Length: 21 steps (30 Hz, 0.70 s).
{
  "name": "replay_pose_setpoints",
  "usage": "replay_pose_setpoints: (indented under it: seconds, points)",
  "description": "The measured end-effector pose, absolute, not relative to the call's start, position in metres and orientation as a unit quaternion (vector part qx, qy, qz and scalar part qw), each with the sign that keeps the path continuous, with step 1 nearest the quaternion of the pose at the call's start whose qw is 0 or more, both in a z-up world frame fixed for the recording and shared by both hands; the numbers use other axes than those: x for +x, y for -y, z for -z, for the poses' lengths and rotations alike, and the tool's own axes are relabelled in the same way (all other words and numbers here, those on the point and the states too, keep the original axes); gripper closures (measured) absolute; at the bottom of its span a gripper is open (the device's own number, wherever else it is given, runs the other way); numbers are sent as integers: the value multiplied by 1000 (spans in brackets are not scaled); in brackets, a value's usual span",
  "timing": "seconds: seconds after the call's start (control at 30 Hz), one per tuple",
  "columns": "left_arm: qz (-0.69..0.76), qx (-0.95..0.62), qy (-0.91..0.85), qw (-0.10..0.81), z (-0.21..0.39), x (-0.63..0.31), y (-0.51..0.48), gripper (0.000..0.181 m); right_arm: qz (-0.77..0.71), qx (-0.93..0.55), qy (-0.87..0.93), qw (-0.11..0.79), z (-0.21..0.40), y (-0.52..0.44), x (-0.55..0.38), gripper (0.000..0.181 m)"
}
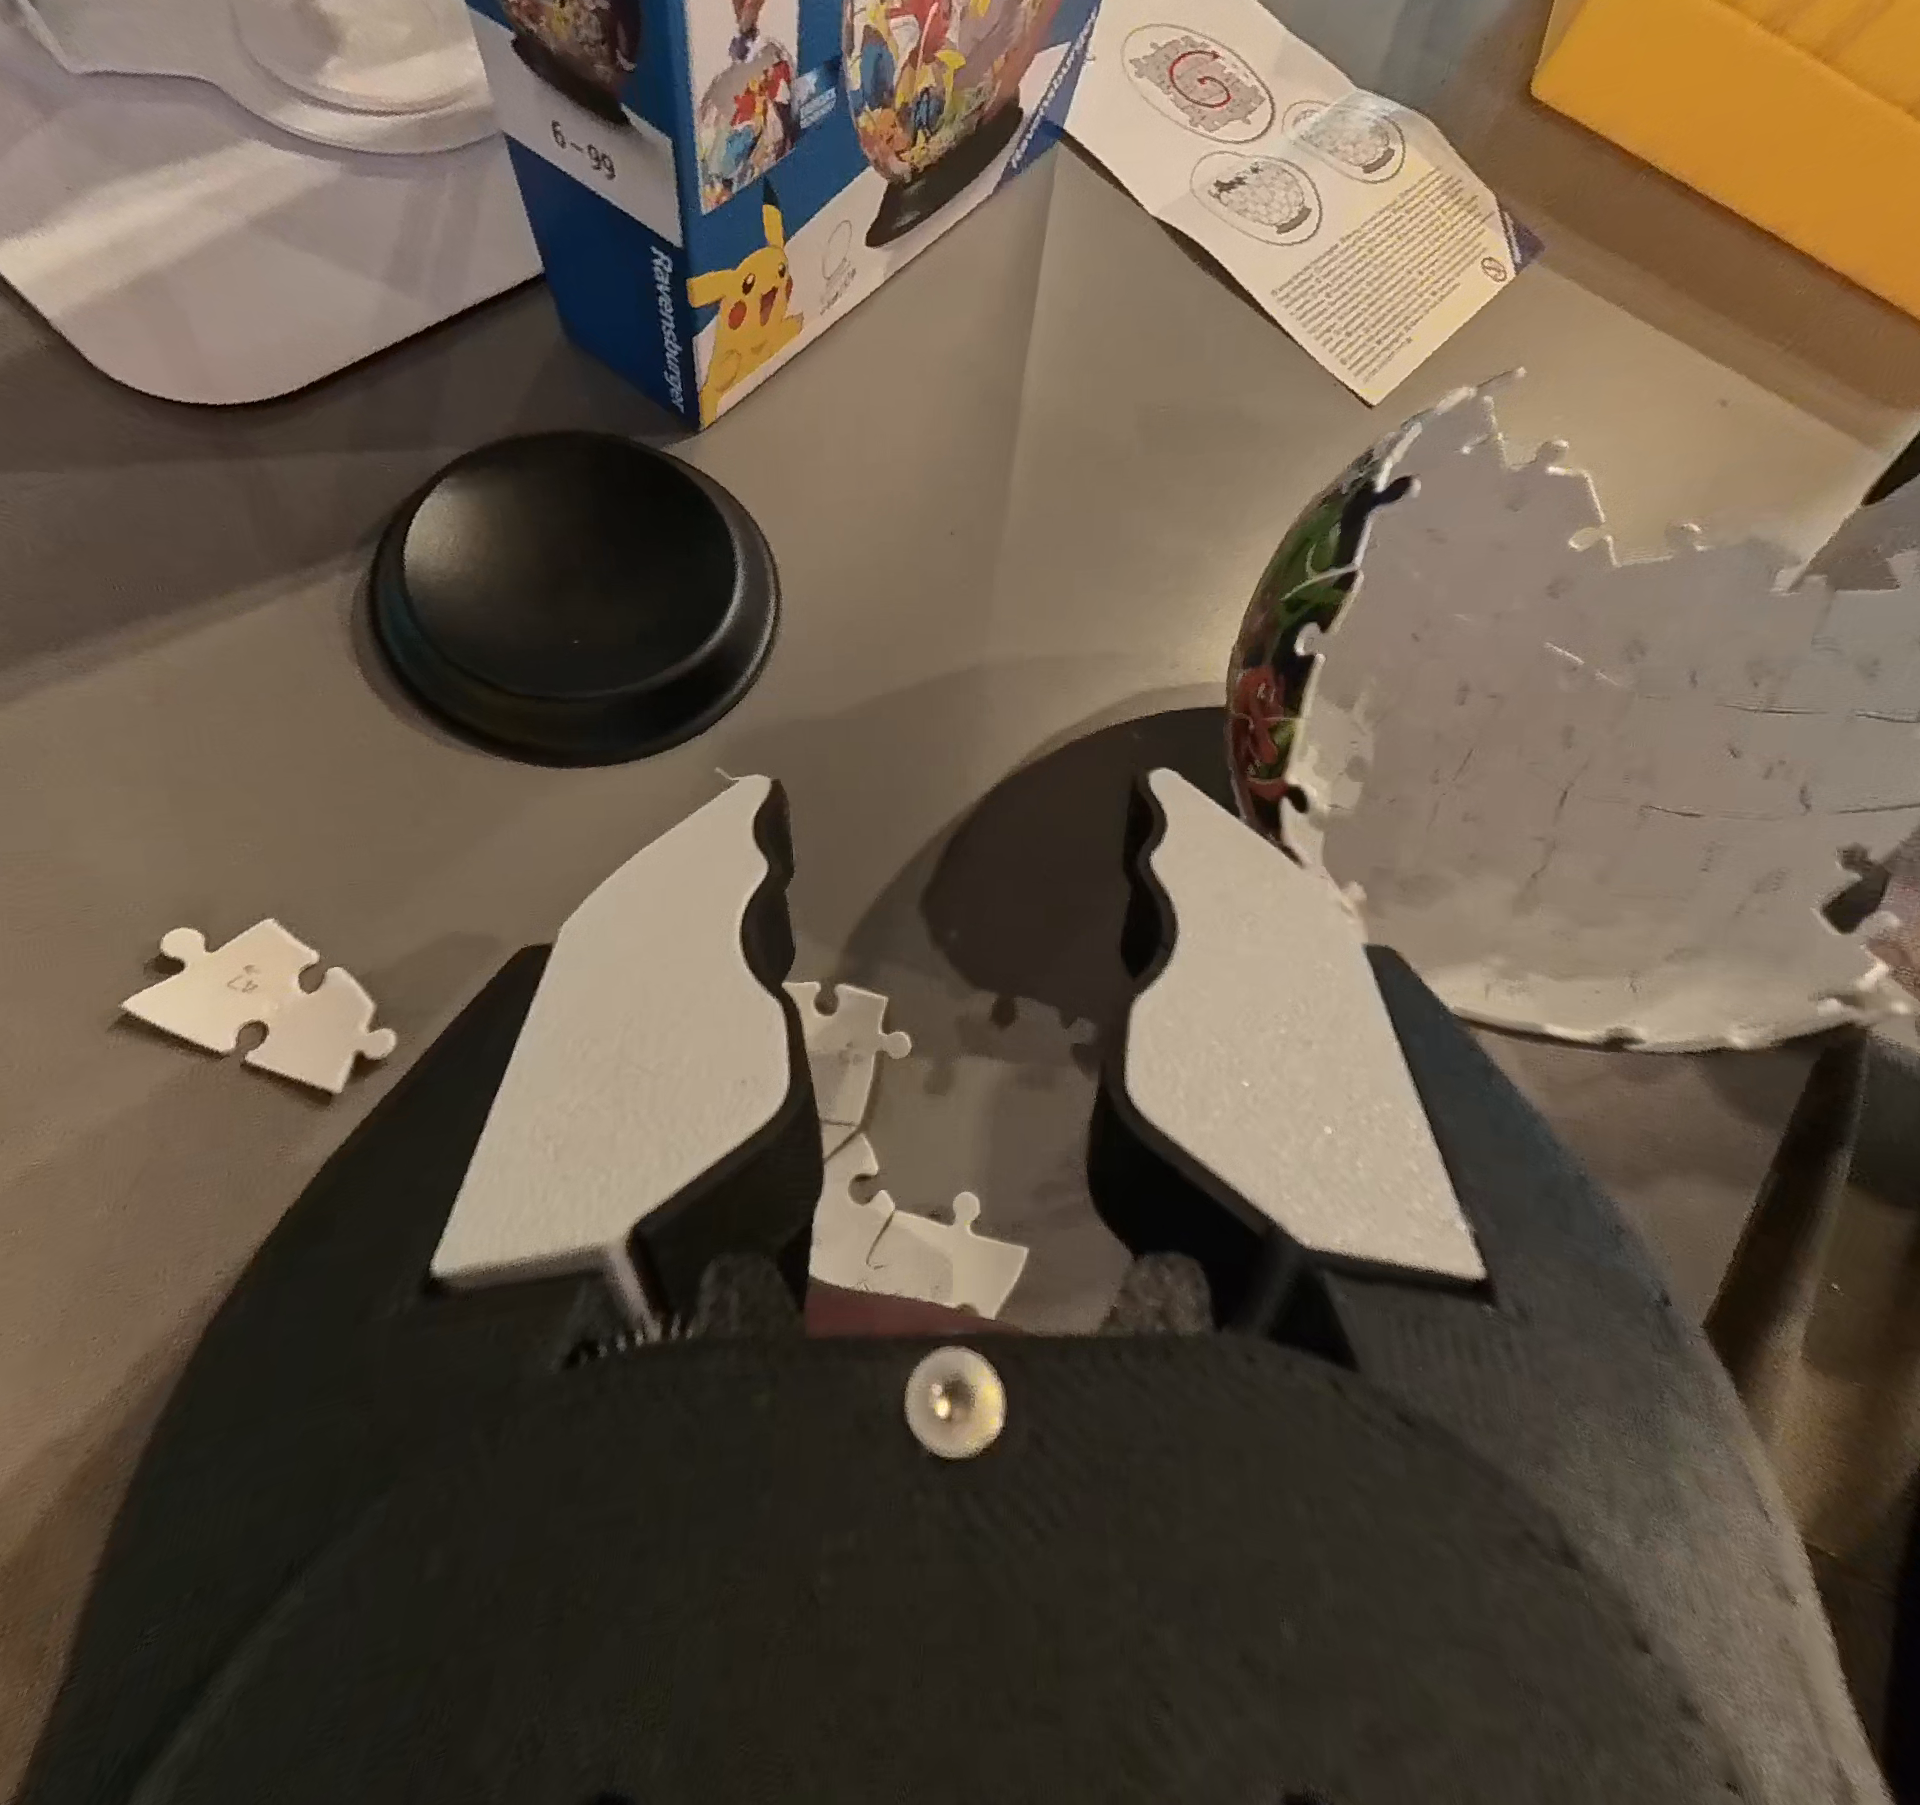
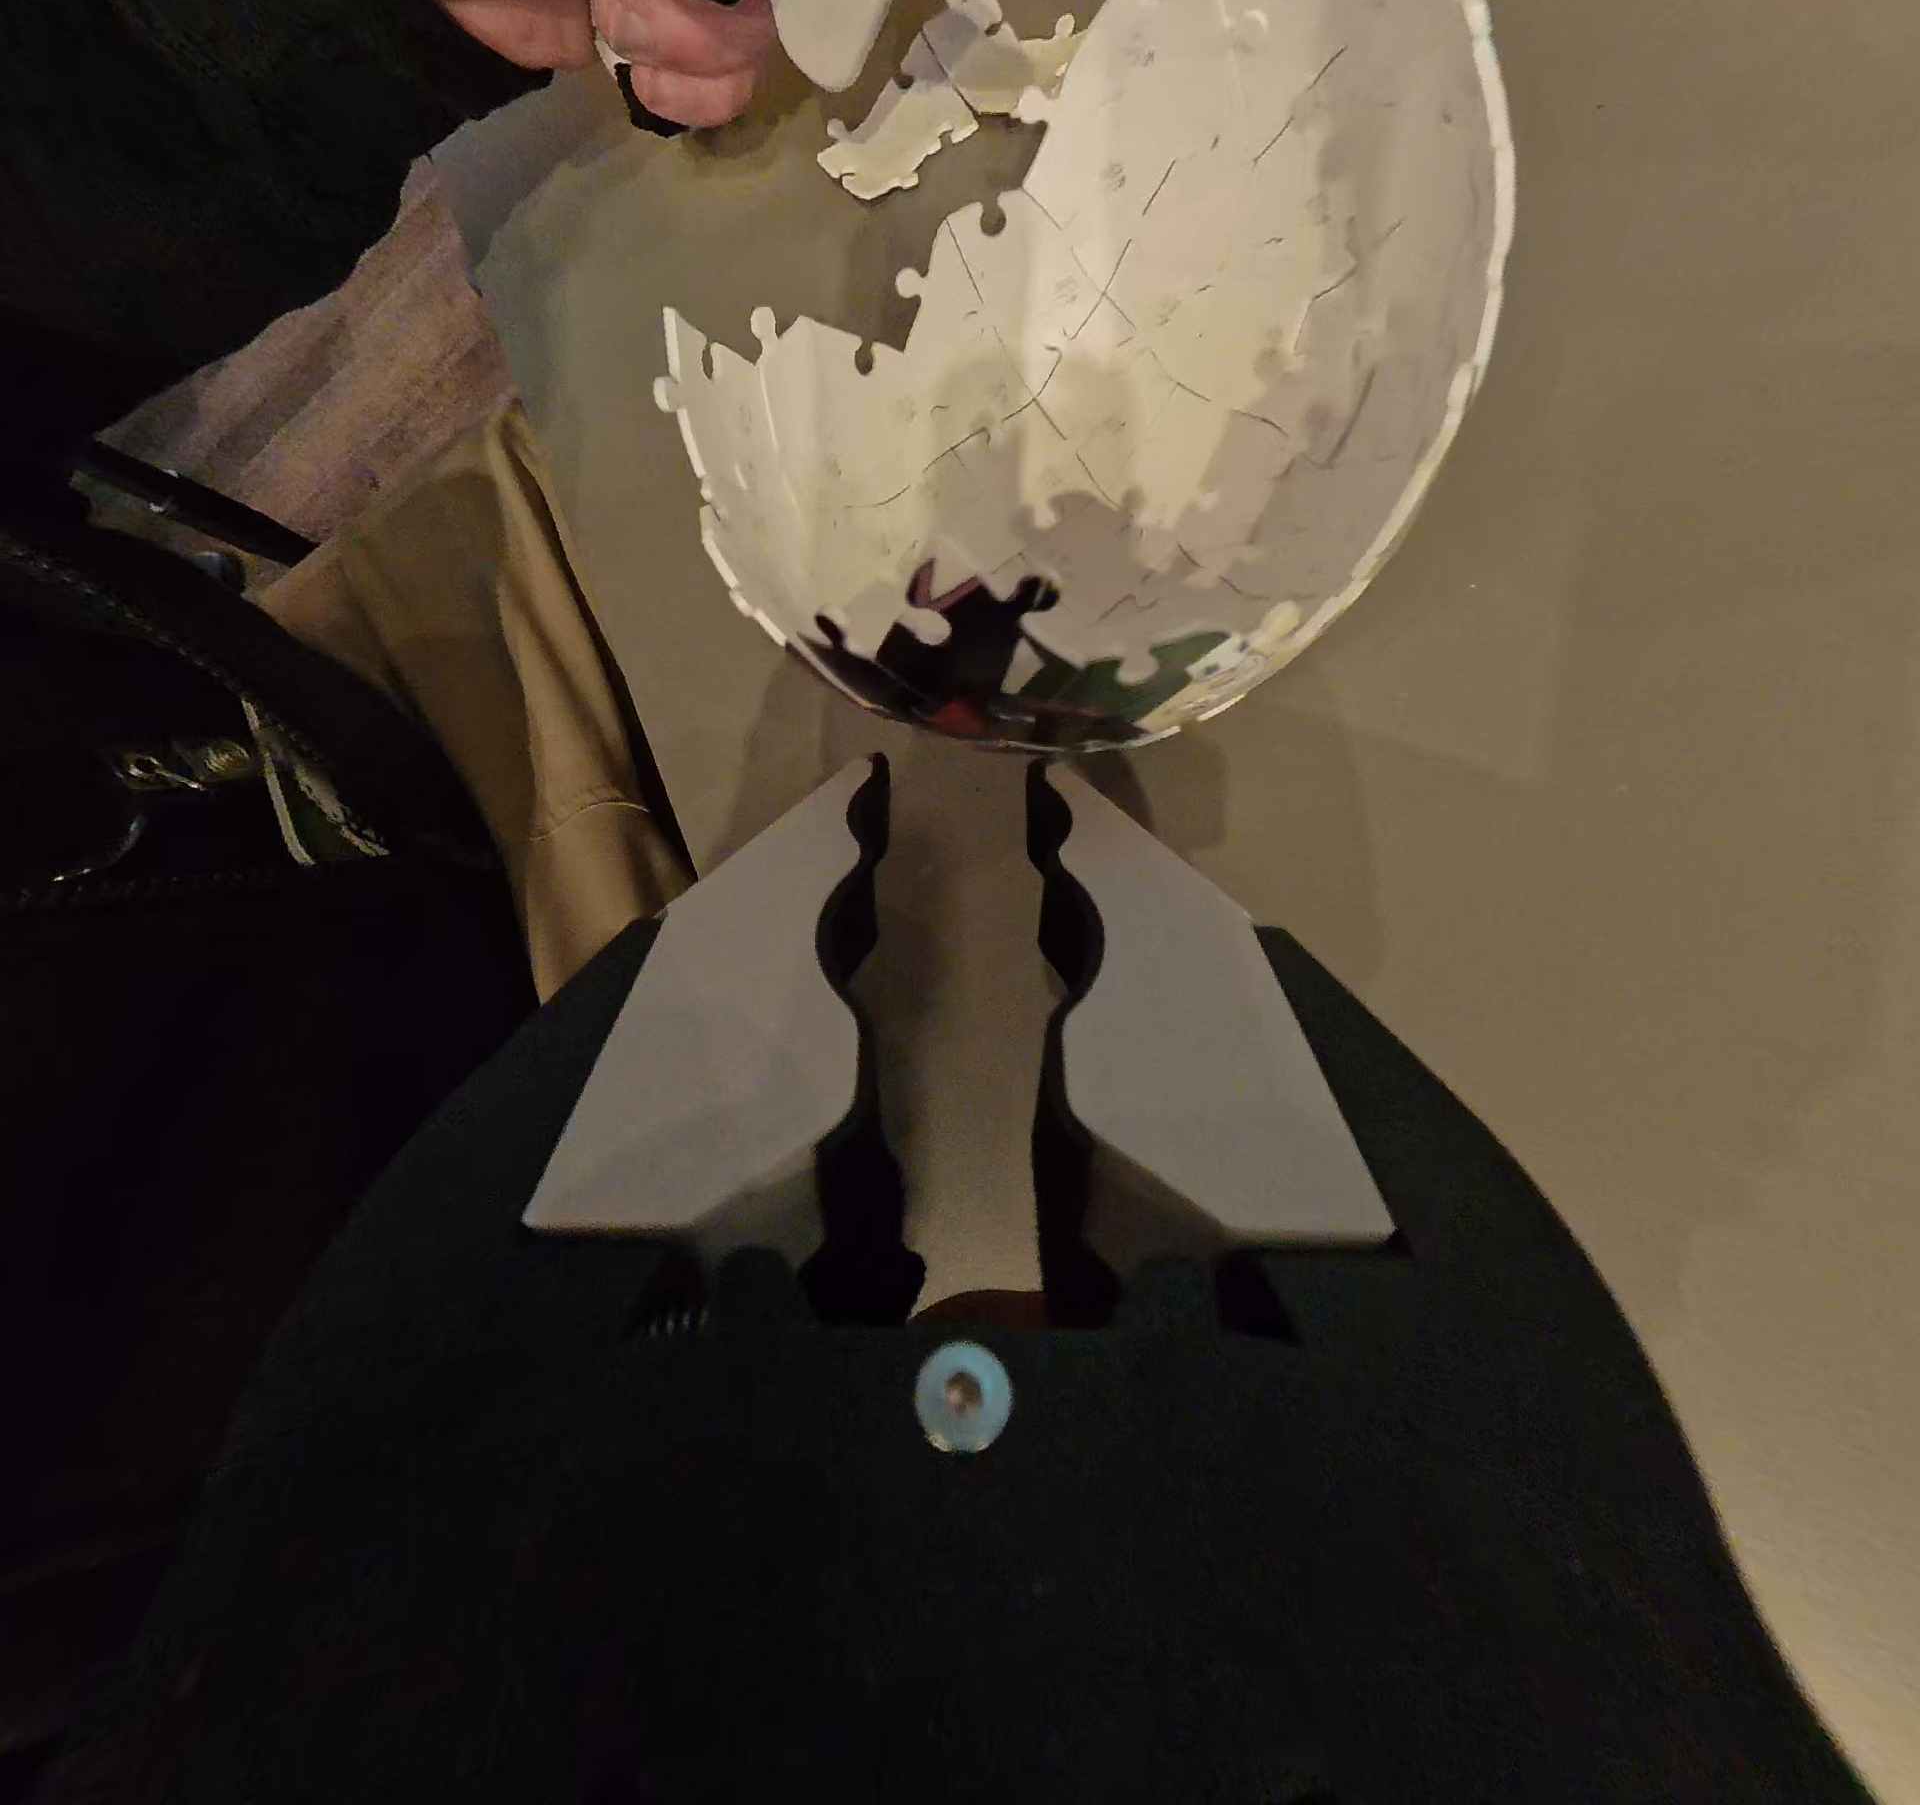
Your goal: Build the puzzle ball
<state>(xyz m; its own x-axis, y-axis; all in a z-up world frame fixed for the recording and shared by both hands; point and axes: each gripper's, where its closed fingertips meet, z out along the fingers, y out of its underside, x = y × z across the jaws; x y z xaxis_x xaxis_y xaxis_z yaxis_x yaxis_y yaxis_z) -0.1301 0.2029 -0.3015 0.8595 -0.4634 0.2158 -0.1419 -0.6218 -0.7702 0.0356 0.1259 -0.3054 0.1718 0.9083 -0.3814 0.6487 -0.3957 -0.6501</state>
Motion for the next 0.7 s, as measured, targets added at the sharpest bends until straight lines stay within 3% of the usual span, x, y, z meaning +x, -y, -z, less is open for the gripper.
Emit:
replay_pose_setpoints:
  seconds: [0.37,0.7]
  points:
    - [251,-850,-205,416,282,-111,-193,117,-371,-759,514,152,311,-132,54,155]
    - [259,-834,-255,416,278,-77,-190,128,-363,-773,493,168,310,-146,64,155]
